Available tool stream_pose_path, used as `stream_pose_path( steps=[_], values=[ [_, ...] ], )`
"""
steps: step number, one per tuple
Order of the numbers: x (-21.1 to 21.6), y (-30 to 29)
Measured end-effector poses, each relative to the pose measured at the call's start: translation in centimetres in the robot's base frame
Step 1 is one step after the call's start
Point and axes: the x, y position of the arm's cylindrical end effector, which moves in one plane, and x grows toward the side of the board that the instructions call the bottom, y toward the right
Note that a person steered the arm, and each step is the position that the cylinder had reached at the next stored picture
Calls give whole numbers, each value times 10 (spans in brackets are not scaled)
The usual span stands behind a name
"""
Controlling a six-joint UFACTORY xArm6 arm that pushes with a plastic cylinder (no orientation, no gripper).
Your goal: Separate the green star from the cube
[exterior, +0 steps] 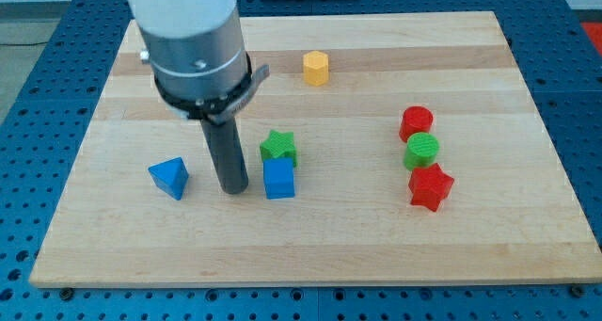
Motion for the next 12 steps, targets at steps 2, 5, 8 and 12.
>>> stream_pose_path(
  steps=[2,5,8,12],
  values=[
    [-60,67],
    [-87,0],
    [-147,31],
    [-120,39]
  ],
)
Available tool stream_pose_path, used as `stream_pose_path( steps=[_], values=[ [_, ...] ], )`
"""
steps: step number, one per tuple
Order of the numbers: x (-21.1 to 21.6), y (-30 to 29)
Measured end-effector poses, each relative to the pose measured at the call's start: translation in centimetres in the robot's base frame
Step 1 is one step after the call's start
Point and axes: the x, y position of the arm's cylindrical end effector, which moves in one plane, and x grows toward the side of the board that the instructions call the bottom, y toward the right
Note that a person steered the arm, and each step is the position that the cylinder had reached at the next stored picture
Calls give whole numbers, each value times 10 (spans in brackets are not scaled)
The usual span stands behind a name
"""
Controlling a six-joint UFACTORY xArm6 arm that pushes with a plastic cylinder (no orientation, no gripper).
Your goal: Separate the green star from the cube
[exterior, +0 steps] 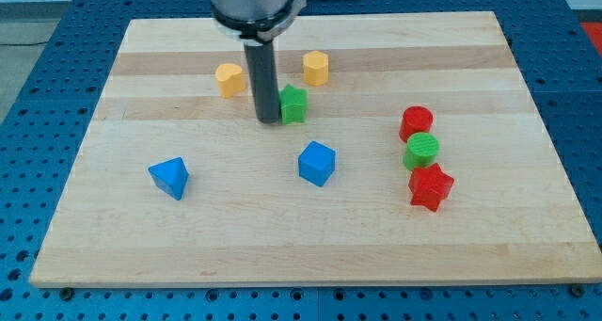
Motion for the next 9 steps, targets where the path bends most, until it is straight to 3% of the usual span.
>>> stream_pose_path(
  steps=[3,9],
  values=[
    [-50,31],
    [-39,178]
  ],
)
